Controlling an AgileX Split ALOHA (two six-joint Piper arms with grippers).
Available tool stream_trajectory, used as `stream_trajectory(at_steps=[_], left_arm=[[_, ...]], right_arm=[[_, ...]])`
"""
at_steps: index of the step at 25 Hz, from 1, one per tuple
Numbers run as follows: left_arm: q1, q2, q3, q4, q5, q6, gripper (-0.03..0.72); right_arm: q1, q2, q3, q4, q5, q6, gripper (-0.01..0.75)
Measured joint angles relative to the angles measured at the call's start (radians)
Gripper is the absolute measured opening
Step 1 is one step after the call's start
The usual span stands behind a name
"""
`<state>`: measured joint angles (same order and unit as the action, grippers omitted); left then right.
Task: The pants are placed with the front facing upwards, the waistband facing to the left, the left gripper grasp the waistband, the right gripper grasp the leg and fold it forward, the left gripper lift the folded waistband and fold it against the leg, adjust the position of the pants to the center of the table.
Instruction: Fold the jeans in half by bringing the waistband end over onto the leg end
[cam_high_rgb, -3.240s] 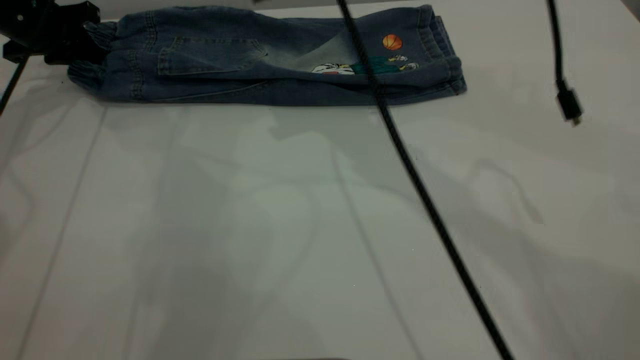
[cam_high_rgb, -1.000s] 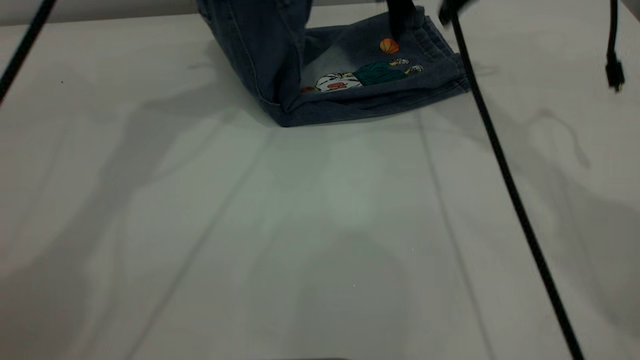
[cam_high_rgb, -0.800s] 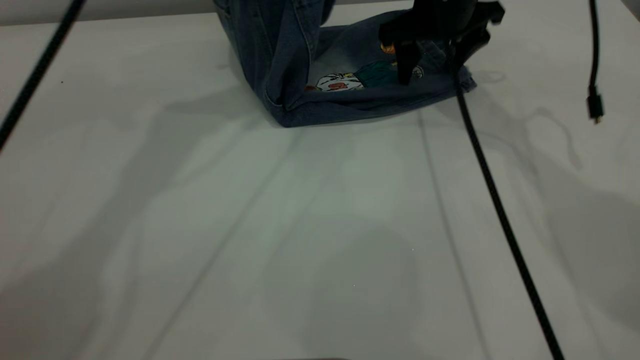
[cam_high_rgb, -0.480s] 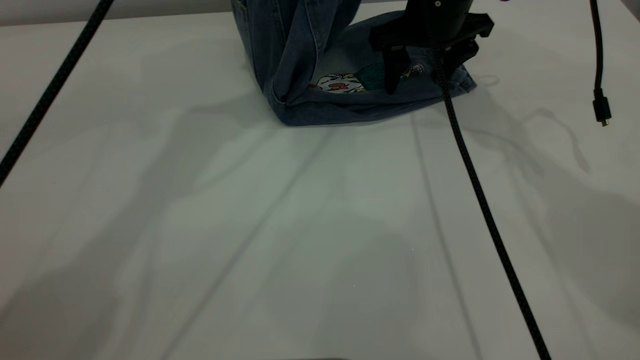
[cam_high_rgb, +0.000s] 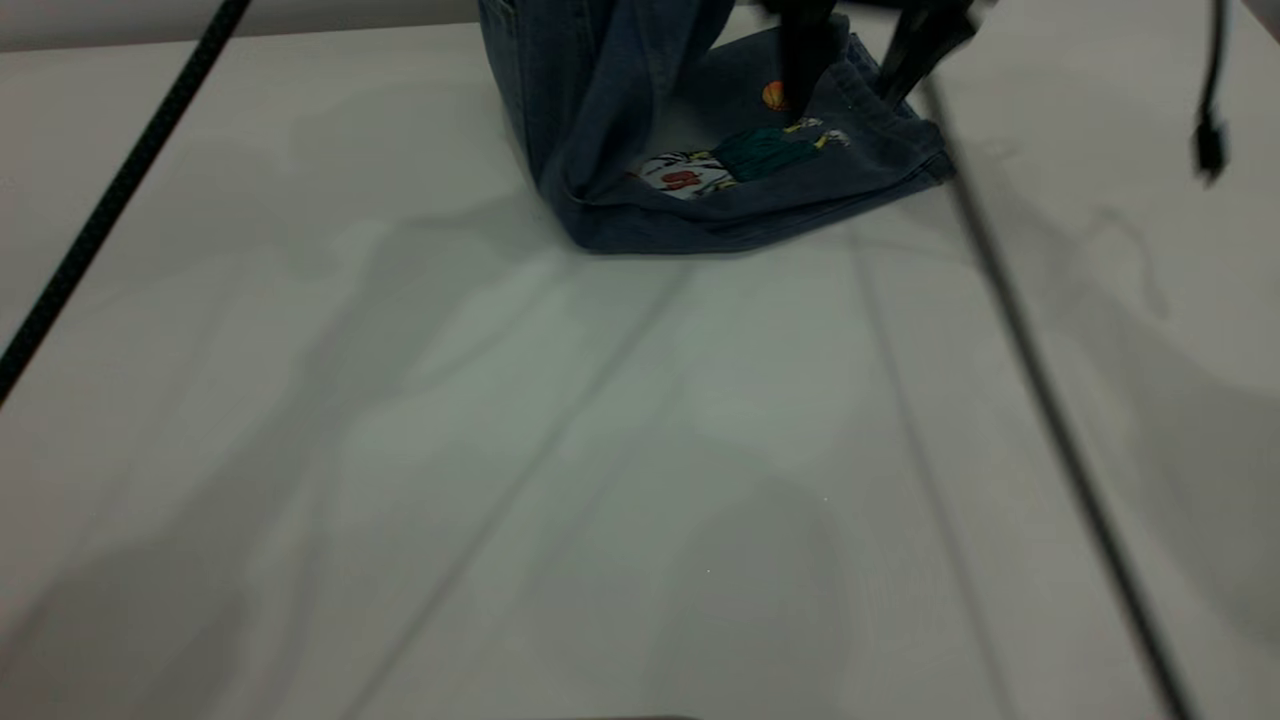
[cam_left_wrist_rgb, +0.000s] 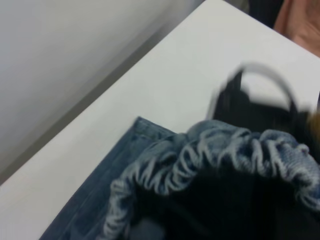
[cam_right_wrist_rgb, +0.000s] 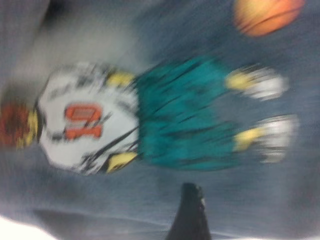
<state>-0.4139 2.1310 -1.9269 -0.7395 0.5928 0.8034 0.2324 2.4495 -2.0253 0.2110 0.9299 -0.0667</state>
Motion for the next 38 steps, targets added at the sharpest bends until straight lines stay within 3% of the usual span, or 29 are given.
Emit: stream_trajectory(at_steps=[9, 15, 22, 26, 33, 38], left_arm=[[-0.053, 0.036, -0.005, -0.009, -0.007, 0.000, 0.035], [-0.088, 0.161, -0.005, -0.051, -0.205, 0.075, 0.035], [-0.168, 0.285, -0.005, -0.196, -0.441, 0.296, 0.052], [-0.202, 0.308, -0.005, -0.226, -0.461, 0.363, 0.152], [-0.206, 0.278, -0.025, -0.249, -0.478, 0.385, 0.469], [-0.200, 0.178, -0.026, -0.257, -0.376, 0.352, 0.535]], right_arm=[[-0.216, -0.039, -0.147, -0.012, 0.156, 0.020, 0.514], [-0.243, -0.055, -0.163, 0.015, 0.183, 0.022, 0.514], [-0.241, -0.059, -0.163, 0.045, 0.186, 0.020, 0.514], [-0.241, -0.059, -0.163, 0.045, 0.192, 0.018, 0.514], [-0.241, -0.059, -0.163, 0.045, 0.194, 0.013, 0.514], [-0.241, -0.059, -0.163, 0.042, 0.194, 0.003, 0.514]])
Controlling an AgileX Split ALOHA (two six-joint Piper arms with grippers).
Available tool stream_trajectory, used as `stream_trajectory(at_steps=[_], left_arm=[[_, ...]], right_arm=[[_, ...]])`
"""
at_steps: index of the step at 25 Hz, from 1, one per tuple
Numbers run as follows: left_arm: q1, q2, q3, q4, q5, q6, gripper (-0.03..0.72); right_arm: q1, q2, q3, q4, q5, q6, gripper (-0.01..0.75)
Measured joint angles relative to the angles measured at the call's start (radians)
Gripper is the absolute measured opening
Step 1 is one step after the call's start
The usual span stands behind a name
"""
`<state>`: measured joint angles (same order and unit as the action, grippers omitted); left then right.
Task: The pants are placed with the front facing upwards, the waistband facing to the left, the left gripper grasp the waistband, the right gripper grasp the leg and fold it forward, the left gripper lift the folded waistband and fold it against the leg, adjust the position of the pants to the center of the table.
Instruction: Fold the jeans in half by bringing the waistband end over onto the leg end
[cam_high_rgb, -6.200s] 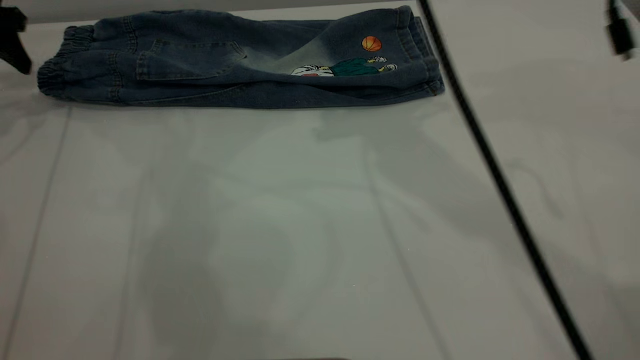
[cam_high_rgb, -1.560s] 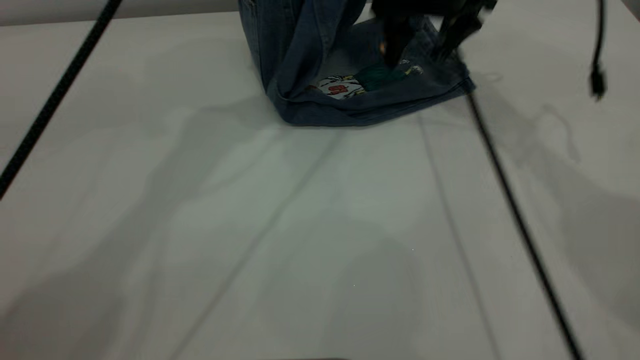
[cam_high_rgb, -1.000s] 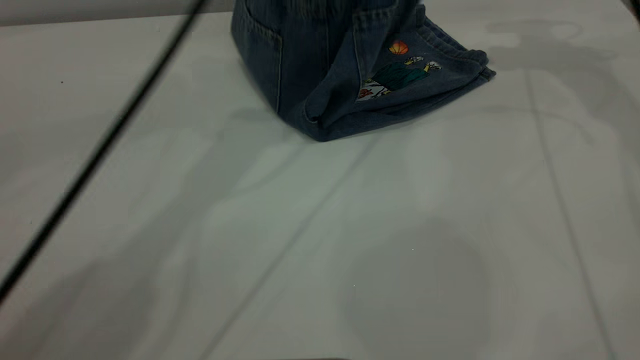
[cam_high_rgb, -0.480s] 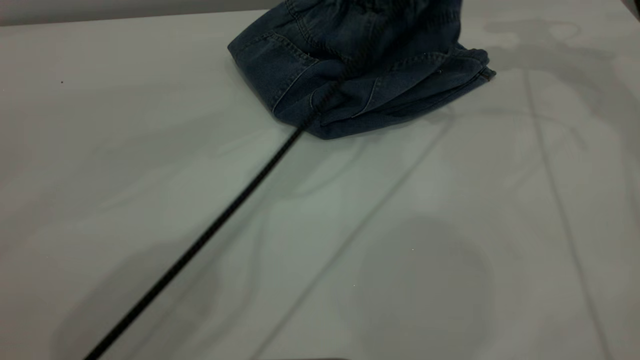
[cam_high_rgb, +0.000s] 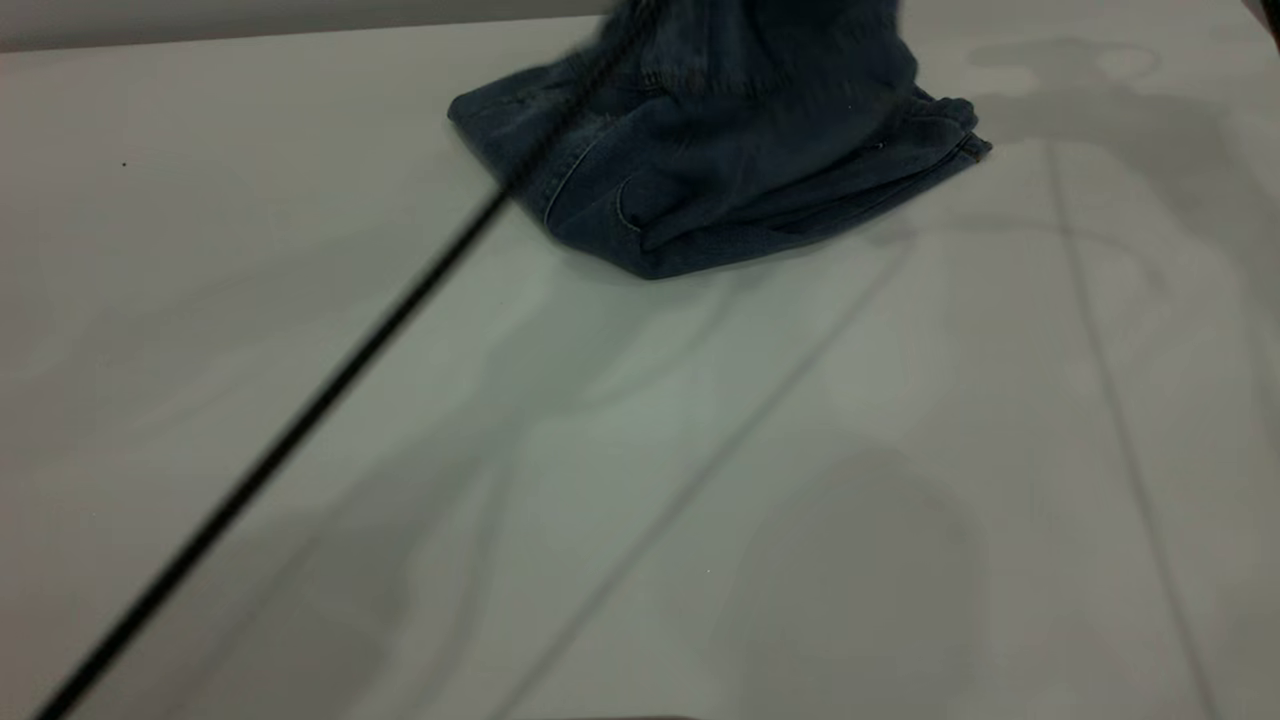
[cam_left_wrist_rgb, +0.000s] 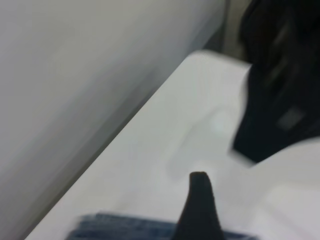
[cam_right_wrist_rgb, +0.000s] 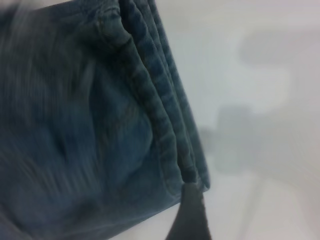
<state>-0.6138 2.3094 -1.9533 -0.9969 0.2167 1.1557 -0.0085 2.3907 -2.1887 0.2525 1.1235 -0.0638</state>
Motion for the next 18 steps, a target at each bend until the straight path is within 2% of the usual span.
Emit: stream_trajectory(at_steps=[5, 10, 14, 18], left_arm=[[0.044, -0.066, -0.010, 0.121, 0.228, -0.174, 0.535], [0.112, -0.062, -0.009, 0.511, 0.422, -0.473, 0.535], [0.158, -0.051, -0.009, 0.801, 0.449, -0.717, 0.535], [0.175, -0.002, -0.009, 0.946, 0.405, -0.867, 0.535]], right_arm=[[0.000, 0.000, 0.000, 0.000, 0.000, -0.009, 0.514], [0.000, 0.000, 0.000, 0.002, 0.000, -0.026, 0.514], [0.000, 0.000, 0.000, 0.003, 0.000, -0.029, 0.514], [0.000, 0.000, 0.000, 0.007, 0.000, -0.030, 0.514]])
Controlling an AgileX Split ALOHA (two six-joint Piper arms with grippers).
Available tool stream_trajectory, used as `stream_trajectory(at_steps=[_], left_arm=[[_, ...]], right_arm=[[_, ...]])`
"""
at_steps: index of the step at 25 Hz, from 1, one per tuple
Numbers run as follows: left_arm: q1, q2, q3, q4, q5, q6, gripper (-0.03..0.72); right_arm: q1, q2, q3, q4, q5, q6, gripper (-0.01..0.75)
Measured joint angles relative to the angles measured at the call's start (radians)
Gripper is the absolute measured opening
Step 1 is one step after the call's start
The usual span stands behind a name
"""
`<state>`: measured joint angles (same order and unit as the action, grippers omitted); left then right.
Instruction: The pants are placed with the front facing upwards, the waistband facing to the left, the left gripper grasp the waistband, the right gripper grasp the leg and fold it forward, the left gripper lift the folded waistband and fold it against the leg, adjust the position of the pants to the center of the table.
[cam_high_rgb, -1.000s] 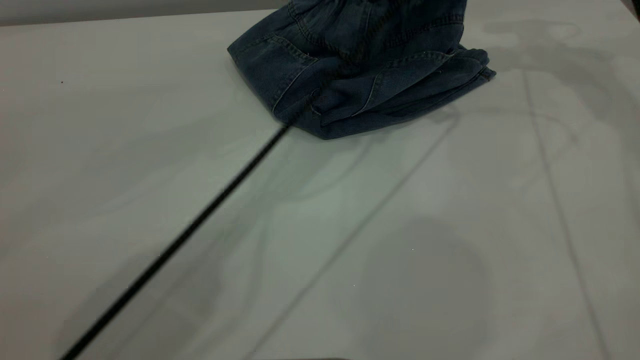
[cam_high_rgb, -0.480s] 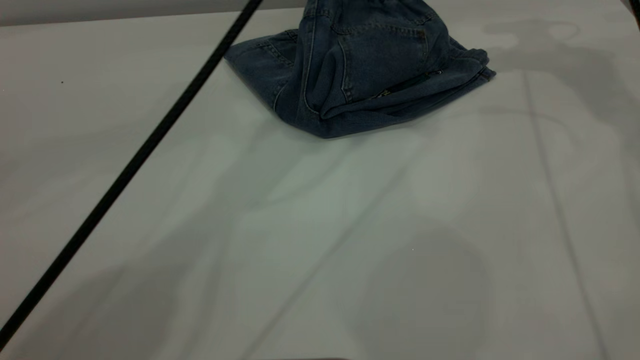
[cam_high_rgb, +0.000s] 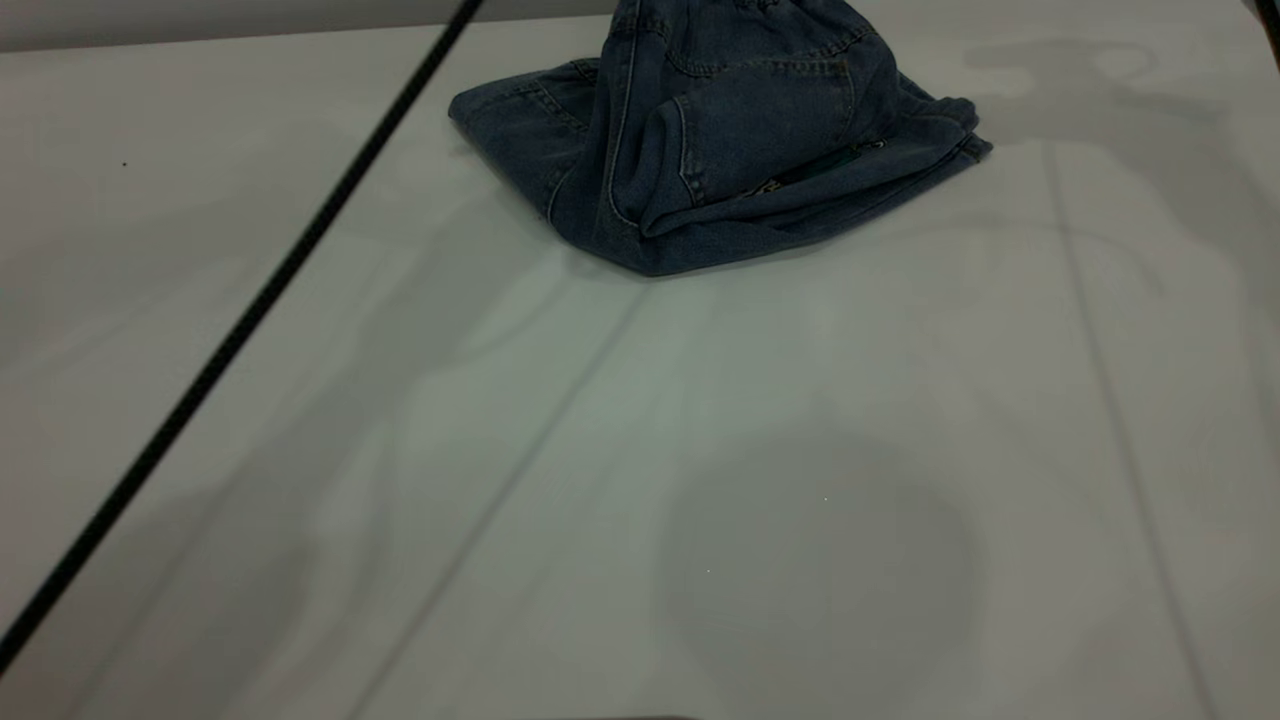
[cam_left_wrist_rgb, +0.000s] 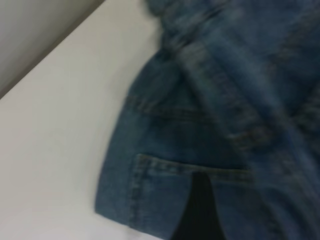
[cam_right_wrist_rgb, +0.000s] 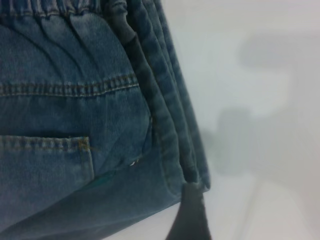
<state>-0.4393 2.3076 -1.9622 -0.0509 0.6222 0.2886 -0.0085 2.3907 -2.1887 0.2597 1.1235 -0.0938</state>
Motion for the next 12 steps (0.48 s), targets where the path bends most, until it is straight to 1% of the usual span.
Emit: stream_trajectory(at_steps=[4, 9, 12], left_arm=[[0.000, 0.096, 0.000, 0.034, -0.129, -0.068, 0.535], [0.000, 0.206, 0.000, 0.038, -0.337, -0.077, 0.534], [-0.006, 0.242, 0.000, 0.032, -0.421, -0.077, 0.534]], right_arm=[[0.000, 0.000, 0.000, 0.016, 0.000, -0.004, 0.514], [0.000, 0.000, 0.000, 0.029, 0.000, -0.004, 0.514], [0.000, 0.000, 0.000, 0.039, 0.000, -0.004, 0.514]])
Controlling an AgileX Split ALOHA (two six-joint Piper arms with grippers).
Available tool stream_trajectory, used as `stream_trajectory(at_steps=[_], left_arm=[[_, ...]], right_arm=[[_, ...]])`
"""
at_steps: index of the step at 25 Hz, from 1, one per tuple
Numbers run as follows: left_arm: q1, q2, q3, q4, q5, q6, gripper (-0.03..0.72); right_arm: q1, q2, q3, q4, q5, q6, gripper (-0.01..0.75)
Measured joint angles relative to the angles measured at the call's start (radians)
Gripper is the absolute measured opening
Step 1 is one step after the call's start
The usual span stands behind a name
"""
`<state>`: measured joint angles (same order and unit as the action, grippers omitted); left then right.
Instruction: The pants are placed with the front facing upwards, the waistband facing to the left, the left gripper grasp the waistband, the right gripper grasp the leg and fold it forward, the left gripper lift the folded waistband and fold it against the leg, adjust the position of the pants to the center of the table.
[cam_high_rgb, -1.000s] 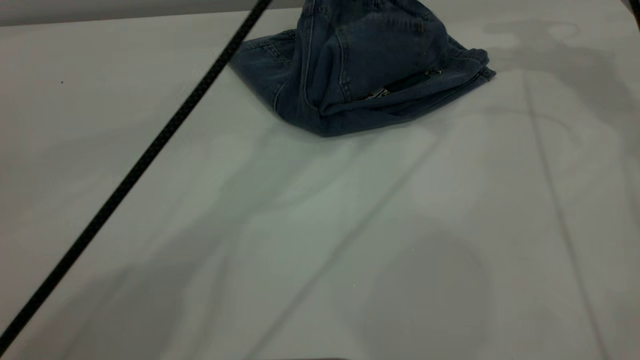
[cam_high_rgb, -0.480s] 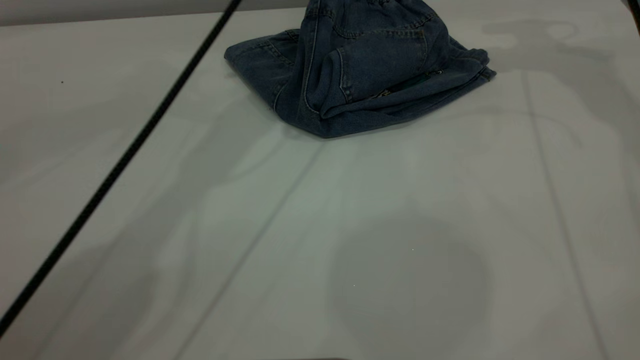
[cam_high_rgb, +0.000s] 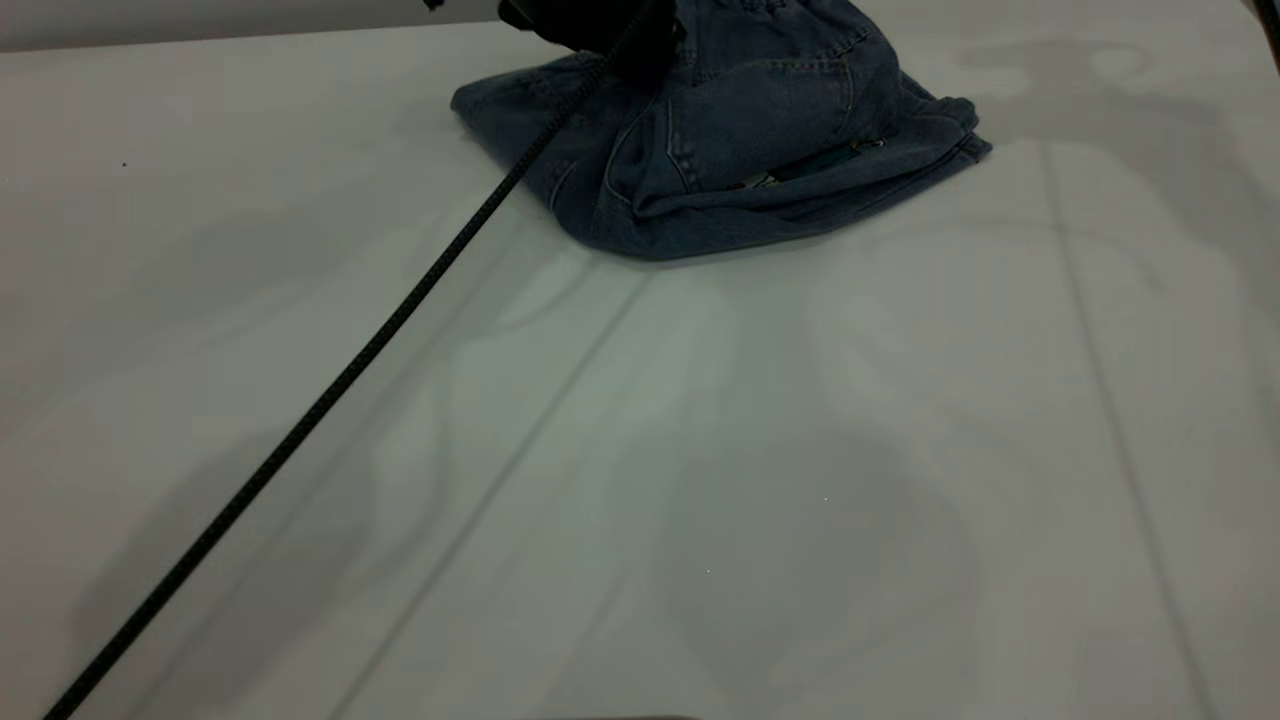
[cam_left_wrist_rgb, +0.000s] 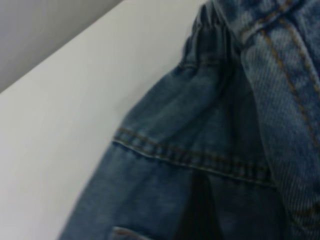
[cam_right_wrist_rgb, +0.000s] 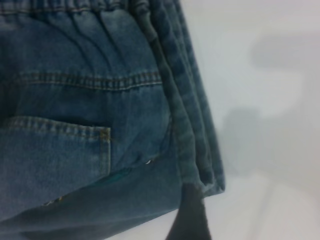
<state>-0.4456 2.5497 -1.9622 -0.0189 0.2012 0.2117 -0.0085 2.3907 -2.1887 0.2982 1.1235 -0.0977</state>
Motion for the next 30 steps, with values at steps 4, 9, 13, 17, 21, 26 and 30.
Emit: stream_trajectory(at_steps=[4, 9, 13, 17, 21, 26, 30], left_arm=[[-0.035, 0.024, 0.000, -0.045, -0.026, 0.000, 0.534], [-0.102, 0.025, -0.003, -0.059, -0.035, -0.002, 0.534], [-0.120, 0.035, -0.011, -0.060, -0.035, -0.003, 0.534], [-0.120, 0.065, -0.011, -0.061, -0.035, -0.004, 0.534], [-0.120, 0.075, -0.021, -0.060, -0.018, 0.000, 0.534], [-0.120, 0.069, -0.035, -0.030, 0.081, 0.122, 0.513], [-0.122, 0.042, -0.039, 0.029, 0.223, 0.287, 0.469]], right_arm=[[0.000, 0.000, 0.000, 0.005, 0.000, 0.000, 0.514], [0.000, 0.000, 0.000, 0.009, 0.000, -0.002, 0.514], [0.000, 0.000, 0.000, 0.022, 0.000, -0.002, 0.514], [0.000, 0.000, 0.000, 0.025, 0.000, -0.002, 0.514], [0.000, 0.000, 0.000, 0.025, 0.000, -0.002, 0.514], [0.000, 0.000, 0.000, 0.026, 0.000, -0.002, 0.514], [0.000, 0.000, 0.000, 0.028, -0.001, -0.004, 0.514]])
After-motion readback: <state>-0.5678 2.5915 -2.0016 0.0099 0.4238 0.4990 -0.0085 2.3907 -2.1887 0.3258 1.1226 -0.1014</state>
